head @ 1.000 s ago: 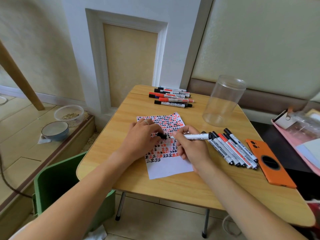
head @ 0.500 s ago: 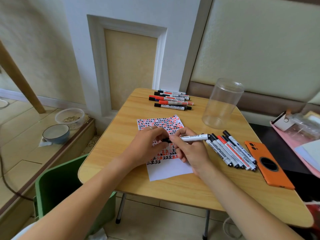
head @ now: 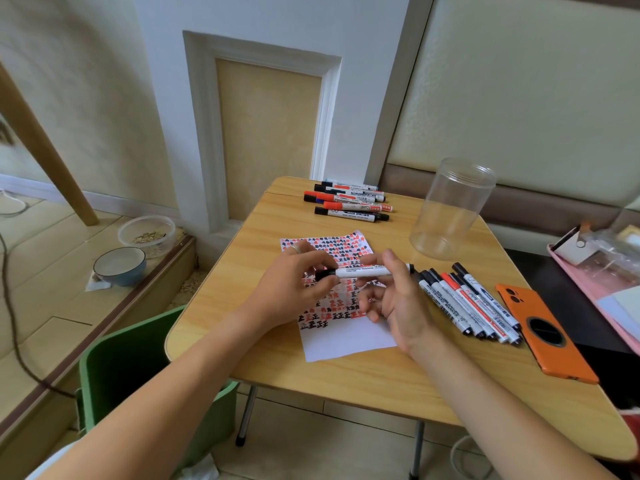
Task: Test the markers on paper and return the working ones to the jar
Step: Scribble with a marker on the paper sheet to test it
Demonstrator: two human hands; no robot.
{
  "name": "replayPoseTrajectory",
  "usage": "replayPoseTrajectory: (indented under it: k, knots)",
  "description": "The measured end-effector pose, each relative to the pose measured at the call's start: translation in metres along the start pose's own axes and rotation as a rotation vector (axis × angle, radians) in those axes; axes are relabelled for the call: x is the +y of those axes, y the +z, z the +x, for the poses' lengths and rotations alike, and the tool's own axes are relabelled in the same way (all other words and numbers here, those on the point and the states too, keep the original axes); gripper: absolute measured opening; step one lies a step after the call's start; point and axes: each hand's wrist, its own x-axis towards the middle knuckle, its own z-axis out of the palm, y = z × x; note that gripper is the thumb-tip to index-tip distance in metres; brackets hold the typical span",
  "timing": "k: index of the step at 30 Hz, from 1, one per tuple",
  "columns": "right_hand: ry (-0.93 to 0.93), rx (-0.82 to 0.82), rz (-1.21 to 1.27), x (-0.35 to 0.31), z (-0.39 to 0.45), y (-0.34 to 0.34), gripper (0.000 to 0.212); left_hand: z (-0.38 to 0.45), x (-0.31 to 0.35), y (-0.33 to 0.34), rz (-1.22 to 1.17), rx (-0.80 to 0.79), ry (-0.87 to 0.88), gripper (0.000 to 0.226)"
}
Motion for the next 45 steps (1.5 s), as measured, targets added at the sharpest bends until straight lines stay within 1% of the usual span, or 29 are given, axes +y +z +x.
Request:
replayPoseTrajectory:
  k: [3,5,8,10,11,15,17,20,27,34,36,39,43,45]
  knots:
    - [-0.005,0.072,0.023,-0.001,0.001,-0.002,0.016,0.000,-0.001,-0.005,-0.020,0.000,-0.005,0.009]
    - [-0.011,0.057,0.000,-0.002,0.001,-0.002,0.008,0.000,0.002,-0.007,-0.061,-0.018,0.004,0.010]
    - [-0.001,-0.016,-0.052,-0.005,-0.001,0.000,0.013,-0.004,0.008,-0.004,-0.202,-0.075,0.005,0.024]
    - [0.001,-0.049,-0.085,-0.005,-0.002,0.001,0.017,-0.005,0.009,0.001,-0.236,-0.054,-0.008,0.030]
    - [-0.003,-0.053,-0.103,-0.005,-0.002,0.002,0.017,-0.005,0.008,0.003,-0.251,-0.043,-0.020,0.029]
    - [-0.044,-0.023,-0.182,0.000,-0.002,0.004,0.012,-0.003,0.006,0.006,-0.271,-0.023,-0.069,0.011]
    - [-0.054,-0.021,-0.189,0.001,-0.002,0.004,0.012,-0.003,0.005,0.009,-0.293,-0.009,-0.084,0.008]
    - [-0.063,-0.020,-0.183,0.002,-0.001,0.003,0.012,-0.003,0.005,0.013,-0.289,0.004,-0.091,0.009]
    - [-0.092,-0.036,-0.205,0.004,-0.002,0.001,0.022,-0.001,0.009,0.011,-0.269,-0.005,-0.074,0.007]
    - [-0.145,-0.064,-0.253,0.006,-0.003,0.001,0.018,-0.001,0.007,0.009,-0.277,-0.038,-0.089,0.007]
    - [-0.161,-0.065,-0.277,0.005,-0.003,0.001,0.014,0.000,0.007,0.007,-0.239,-0.045,-0.075,0.008]
    - [-0.252,-0.060,-0.448,0.006,-0.003,0.001,0.010,0.001,0.005,0.003,-0.143,-0.067,-0.016,0.011]
    - [-0.501,-0.103,-0.877,0.007,-0.008,0.002,0.012,-0.002,-0.003,-0.002,-0.082,-0.118,0.036,0.020]
    - [-0.590,-0.141,-0.988,0.005,-0.011,0.004,0.011,-0.004,-0.006,-0.003,-0.052,-0.138,0.073,0.026]
